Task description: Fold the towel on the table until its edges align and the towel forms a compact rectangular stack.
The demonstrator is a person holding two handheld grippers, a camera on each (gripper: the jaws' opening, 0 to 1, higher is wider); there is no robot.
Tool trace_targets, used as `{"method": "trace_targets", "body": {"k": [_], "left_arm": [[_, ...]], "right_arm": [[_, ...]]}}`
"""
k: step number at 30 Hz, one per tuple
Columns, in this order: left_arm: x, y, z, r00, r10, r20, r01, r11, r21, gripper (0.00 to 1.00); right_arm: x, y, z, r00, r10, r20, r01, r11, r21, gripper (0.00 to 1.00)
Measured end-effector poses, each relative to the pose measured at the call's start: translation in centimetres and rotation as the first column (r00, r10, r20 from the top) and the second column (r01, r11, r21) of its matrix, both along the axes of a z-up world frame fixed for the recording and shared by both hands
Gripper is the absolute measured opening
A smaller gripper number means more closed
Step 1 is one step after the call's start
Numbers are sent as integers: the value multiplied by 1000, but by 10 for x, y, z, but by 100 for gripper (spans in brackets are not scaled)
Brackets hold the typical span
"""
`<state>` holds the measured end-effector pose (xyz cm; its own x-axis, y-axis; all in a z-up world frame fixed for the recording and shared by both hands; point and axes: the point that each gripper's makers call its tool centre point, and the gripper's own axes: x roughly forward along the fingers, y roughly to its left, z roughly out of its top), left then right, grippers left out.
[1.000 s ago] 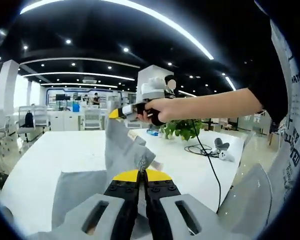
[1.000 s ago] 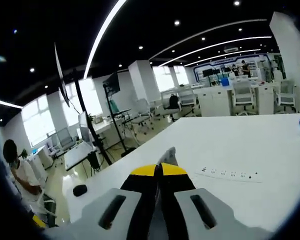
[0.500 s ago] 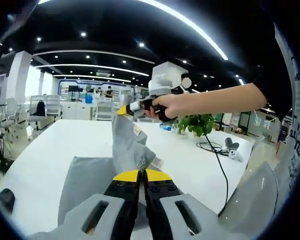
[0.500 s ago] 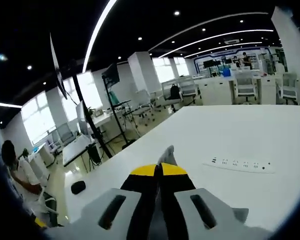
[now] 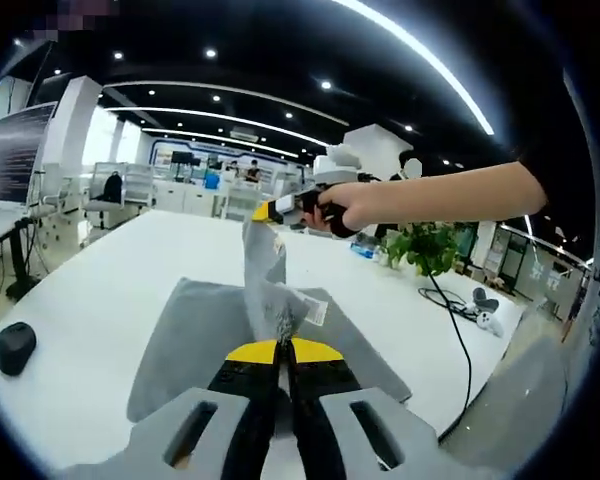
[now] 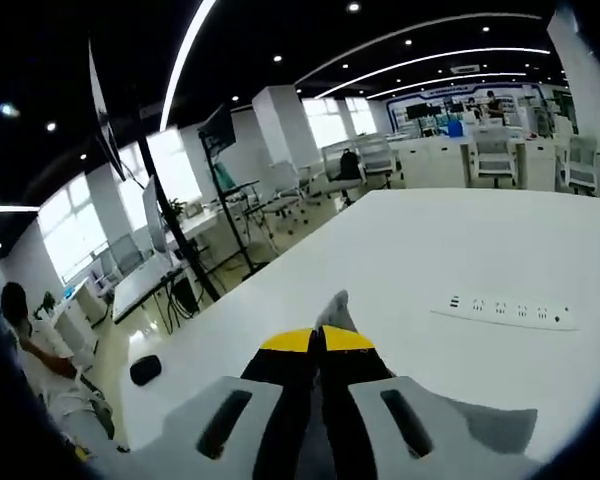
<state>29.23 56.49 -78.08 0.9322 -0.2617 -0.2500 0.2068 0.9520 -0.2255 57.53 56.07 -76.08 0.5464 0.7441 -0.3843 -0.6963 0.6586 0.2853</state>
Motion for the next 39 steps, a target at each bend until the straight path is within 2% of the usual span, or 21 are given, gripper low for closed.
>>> {"method": "trace_targets", "body": {"k": [6,9,16,23,24,27,30,34,39], "left_arm": [[-2,17,-16,998,53,-30,-54,998,-18,3],[-2,29,-26,993,107,-51,-109,994,-24,3],[-2,46,-52,982,167,-87,-170,985,-39,3],[0,64,-75,960,251,-129,-259,964,-56,3],[0,65,-77,957,257,-134,-267,962,-62,3],[0,68,-86,947,283,-151,-296,953,-68,3],[-1,71,-91,940,299,-163,-315,945,-84,3],[-4,73,-89,929,325,-177,-342,936,-81,4],[-4,75,-90,927,326,-185,-347,933,-93,5]], "right_arm": [[0,24,-21,1000,-3,11,3,999,-46,0],[5,35,-34,1000,-5,19,6,997,-80,0],[5,57,-65,999,18,27,-14,987,-158,0],[-1,73,-79,998,19,54,-8,977,-213,0],[6,76,-84,998,16,57,-4,975,-221,0],[8,81,-92,998,11,56,2,972,-234,0],[5,87,-100,998,23,66,-5,965,-262,0],[1,95,-115,996,59,65,-37,954,-297,0],[2,101,-126,997,59,54,-40,953,-300,0]]}}
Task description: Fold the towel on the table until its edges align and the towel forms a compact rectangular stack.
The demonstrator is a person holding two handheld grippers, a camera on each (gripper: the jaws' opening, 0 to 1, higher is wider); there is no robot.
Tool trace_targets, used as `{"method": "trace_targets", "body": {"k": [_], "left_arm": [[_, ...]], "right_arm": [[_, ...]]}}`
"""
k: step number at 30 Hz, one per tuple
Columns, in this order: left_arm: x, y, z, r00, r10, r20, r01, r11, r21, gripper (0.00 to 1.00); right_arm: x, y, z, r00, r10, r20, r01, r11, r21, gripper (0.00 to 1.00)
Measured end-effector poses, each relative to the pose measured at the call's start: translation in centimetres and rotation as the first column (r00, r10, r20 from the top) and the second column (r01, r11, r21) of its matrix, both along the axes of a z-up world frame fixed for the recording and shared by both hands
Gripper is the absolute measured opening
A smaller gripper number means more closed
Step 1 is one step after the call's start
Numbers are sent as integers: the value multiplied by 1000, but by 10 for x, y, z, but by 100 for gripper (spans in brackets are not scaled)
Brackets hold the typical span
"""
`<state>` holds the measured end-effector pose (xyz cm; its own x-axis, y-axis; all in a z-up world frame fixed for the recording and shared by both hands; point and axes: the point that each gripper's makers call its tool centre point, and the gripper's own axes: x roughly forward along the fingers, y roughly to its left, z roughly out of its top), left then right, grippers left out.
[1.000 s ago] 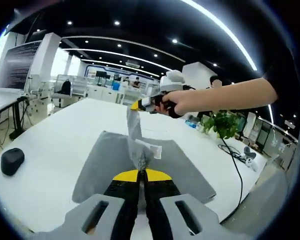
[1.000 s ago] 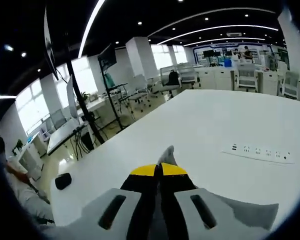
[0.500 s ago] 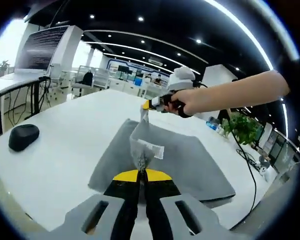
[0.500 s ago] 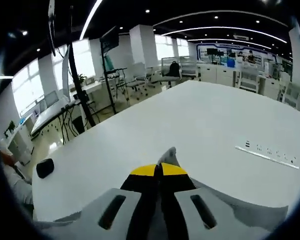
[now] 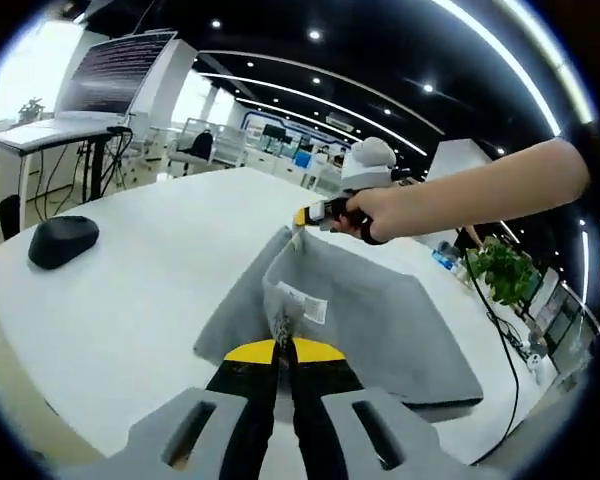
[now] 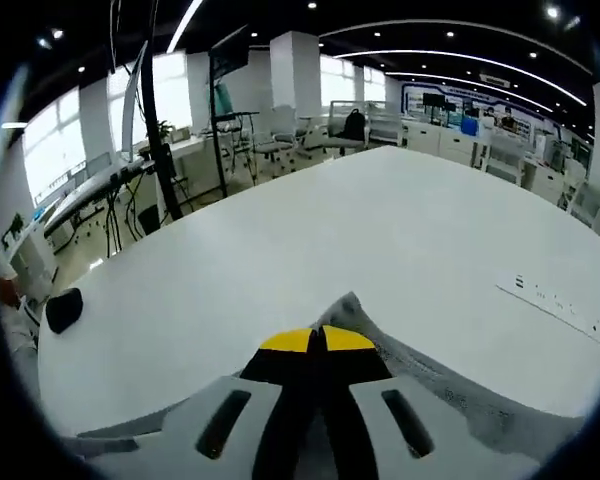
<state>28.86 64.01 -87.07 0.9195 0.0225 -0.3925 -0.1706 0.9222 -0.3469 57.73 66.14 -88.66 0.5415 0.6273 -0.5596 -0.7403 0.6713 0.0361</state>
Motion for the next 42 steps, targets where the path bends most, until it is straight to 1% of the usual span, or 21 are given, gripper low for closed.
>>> {"method": "trace_targets", "body": {"k": [3,5,6,8,9,13,15,18,20,21,22,23,24,26,28,30,33,35,37,39,42], "left_arm": [[0,5,-1,1000,19,2,-19,1000,2,8],[-2,12,-1,999,48,2,-48,999,11,12],[-4,19,-1,997,73,2,-73,997,25,16],[-4,22,-1,997,72,-3,-72,997,16,16],[-4,26,0,996,87,4,-88,996,15,16],[-2,31,1,996,84,-1,-84,996,30,17],[-1,33,2,997,81,-1,-81,996,35,17],[3,32,5,998,62,2,-62,997,39,19],[7,23,6,1000,18,-10,-17,999,40,21],[8,17,3,999,-16,-37,18,998,58,23],[10,15,3,999,-31,-43,34,996,81,25],[13,9,3,998,-53,-43,57,994,92,27],[15,3,2,996,-74,-46,77,993,84,30],[20,-11,5,991,-126,-44,129,988,84,34],[23,-22,5,984,-174,-48,178,979,98,38],[27,-36,8,973,-222,-54,227,967,112,41],[31,-56,13,963,-264,-48,268,957,108,43],[33,-74,16,949,-313,-46,316,944,98,45],[33,-85,17,937,-348,-44,350,930,108,46],[32,-102,21,920,-389,-52,393,912,116,47],[32,-116,24,905,-423,-49,426,896,122,49]], "right_arm": [[-3,6,3,1000,16,-18,-15,1000,27,1],[-1,7,9,1000,21,2,-21,999,34,1],[-2,7,11,999,37,8,-38,999,32,1],[-2,6,16,999,46,12,-46,998,30,2],[-1,5,17,999,49,15,-49,998,35,3],[4,-6,23,999,41,18,-41,998,40,4],[0,-17,29,999,30,18,-31,999,42,5],[4,-26,29,1000,25,15,-26,999,37,7],[5,-35,30,1000,25,14,-25,999,34,8],[6,-39,30,999,31,10,-32,999,32,10],[4,-45,31,999,44,-1,-43,999,28,13],[4,-47,32,999,45,-1,-45,999,26,15],[4,-54,34,999,51,4,-51,998,21,17],[2,-66,35,998,58,-15,-58,998,19,17],[1,-78,38,998,54,-19,-53,998,16,18],[-3,-92,40,999,49,-23,-49,999,15,18],[-4,-112,39,998,49,-27,-49,999,7,19],[-4,-128,38,998,45,-32,-45,999,1,19],[-4,-145,39,999,34,-34,-34,999,-7,19],[-8,-161,40,999,24,-38,-25,1000,-12,19],[-11,-180,46,999,14,-35,-15,1000,-11,19]]}}
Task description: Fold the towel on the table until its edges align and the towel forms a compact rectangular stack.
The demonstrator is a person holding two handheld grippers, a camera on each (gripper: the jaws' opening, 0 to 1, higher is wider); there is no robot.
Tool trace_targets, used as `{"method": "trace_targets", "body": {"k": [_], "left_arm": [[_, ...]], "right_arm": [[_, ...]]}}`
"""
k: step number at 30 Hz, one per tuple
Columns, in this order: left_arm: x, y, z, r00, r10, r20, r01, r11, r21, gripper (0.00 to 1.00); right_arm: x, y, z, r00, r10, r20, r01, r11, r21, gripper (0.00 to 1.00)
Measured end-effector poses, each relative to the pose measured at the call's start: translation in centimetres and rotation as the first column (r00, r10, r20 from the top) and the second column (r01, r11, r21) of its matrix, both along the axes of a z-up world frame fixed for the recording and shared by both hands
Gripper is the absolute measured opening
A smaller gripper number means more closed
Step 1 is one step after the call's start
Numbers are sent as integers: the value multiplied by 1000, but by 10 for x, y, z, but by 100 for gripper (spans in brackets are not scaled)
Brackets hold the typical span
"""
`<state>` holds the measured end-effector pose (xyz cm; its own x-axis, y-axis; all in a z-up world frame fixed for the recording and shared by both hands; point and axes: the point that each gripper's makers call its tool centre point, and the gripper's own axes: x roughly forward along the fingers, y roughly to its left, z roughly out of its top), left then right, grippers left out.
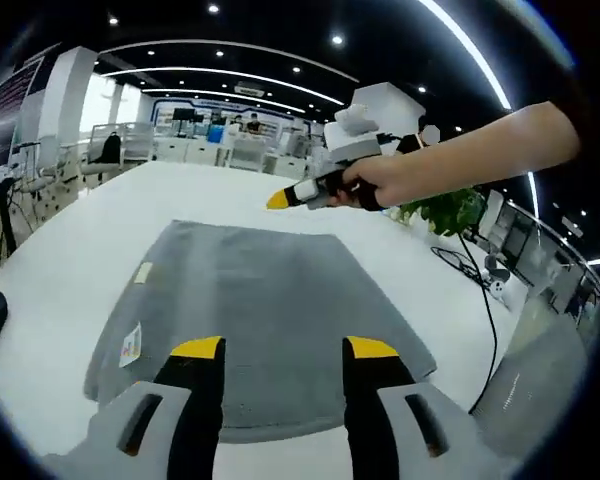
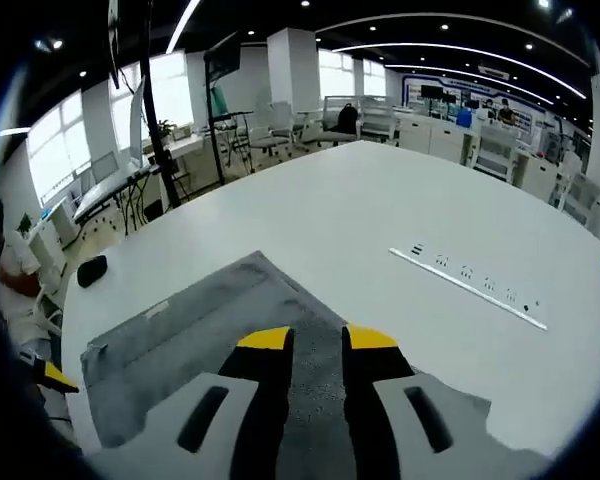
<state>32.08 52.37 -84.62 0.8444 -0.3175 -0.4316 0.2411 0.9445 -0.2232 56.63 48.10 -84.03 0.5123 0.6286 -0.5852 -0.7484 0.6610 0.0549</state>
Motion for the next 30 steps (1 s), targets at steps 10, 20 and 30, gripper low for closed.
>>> {"method": "trace_targets", "body": {"k": [10,20,30], "left_arm": [[-7,-64,3,984,-173,-29,175,983,60,51],[-24,-132,-1,926,-368,-87,374,924,83,51],[-19,-167,-9,885,-446,-130,460,882,105,47]], "right_arm": [[-7,-56,12,998,-63,4,63,998,15,18],[-6,-99,5,993,-115,-28,116,993,26,18],[-3,-135,-10,987,-149,-55,150,988,19,18]]}}
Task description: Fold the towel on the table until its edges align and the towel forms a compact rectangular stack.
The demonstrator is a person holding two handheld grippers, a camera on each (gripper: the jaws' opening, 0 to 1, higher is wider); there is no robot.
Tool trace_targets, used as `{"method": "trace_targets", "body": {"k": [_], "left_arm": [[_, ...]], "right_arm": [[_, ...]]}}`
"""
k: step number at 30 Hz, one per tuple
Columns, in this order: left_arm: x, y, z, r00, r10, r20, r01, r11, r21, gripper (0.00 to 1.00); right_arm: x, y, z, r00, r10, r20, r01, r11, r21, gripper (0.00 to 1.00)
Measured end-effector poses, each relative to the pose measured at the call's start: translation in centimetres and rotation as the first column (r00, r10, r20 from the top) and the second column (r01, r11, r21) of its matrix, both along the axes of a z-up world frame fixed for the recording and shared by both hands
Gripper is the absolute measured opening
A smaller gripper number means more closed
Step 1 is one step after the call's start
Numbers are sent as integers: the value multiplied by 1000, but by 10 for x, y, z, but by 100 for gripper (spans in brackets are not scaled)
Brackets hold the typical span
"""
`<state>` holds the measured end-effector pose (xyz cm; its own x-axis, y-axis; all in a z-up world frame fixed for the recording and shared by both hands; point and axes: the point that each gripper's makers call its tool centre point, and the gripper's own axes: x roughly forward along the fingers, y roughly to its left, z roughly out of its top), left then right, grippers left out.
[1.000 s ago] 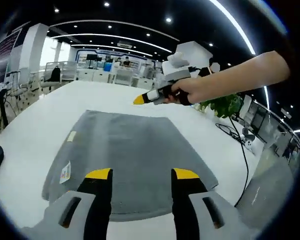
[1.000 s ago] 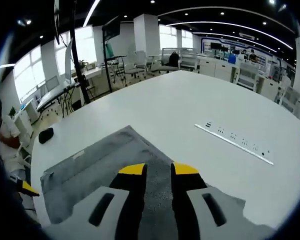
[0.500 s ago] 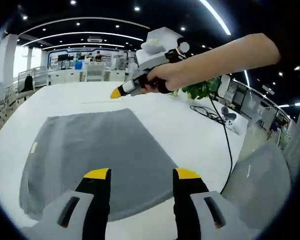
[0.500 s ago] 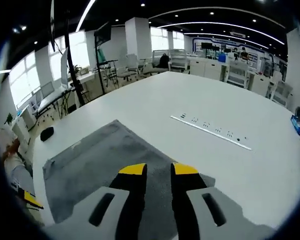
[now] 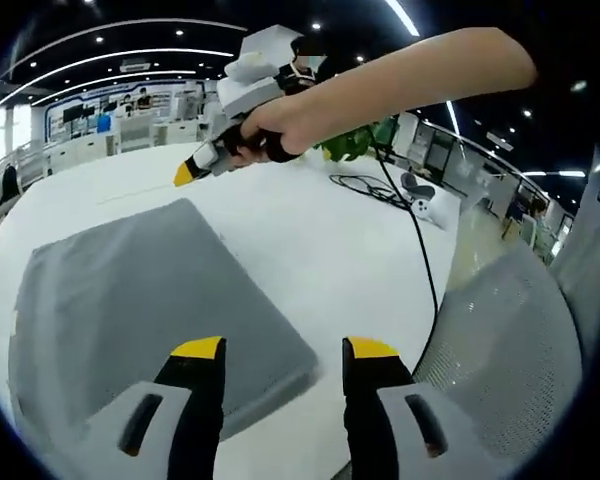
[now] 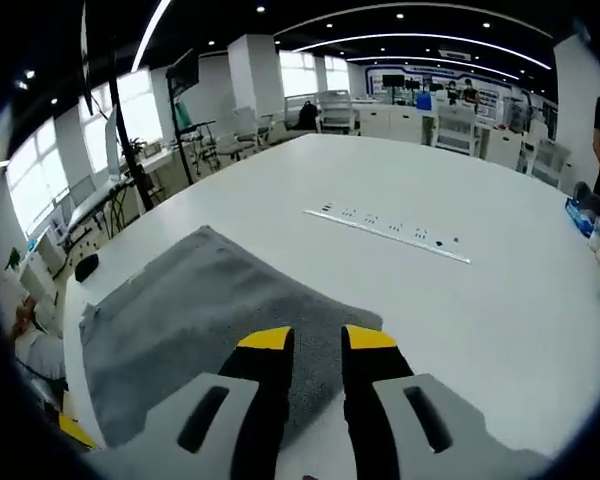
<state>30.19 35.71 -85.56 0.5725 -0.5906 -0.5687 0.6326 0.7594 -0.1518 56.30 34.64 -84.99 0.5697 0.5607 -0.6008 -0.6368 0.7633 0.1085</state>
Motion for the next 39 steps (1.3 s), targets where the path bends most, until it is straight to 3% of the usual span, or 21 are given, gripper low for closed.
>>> {"method": "trace_targets", "body": {"k": [13,25,39], "left_arm": [[-5,-25,-27,992,-110,-59,115,990,82,25],[-16,-33,-58,984,-102,-143,121,984,129,22],[-16,-34,-61,990,-98,-98,118,970,213,20]], "right_arm": [[18,-11,-31,999,-3,-46,3,1000,7,17],[21,-13,-44,996,-13,-89,15,1000,20,16],[24,-13,-59,994,-40,-101,43,999,26,13]]}}
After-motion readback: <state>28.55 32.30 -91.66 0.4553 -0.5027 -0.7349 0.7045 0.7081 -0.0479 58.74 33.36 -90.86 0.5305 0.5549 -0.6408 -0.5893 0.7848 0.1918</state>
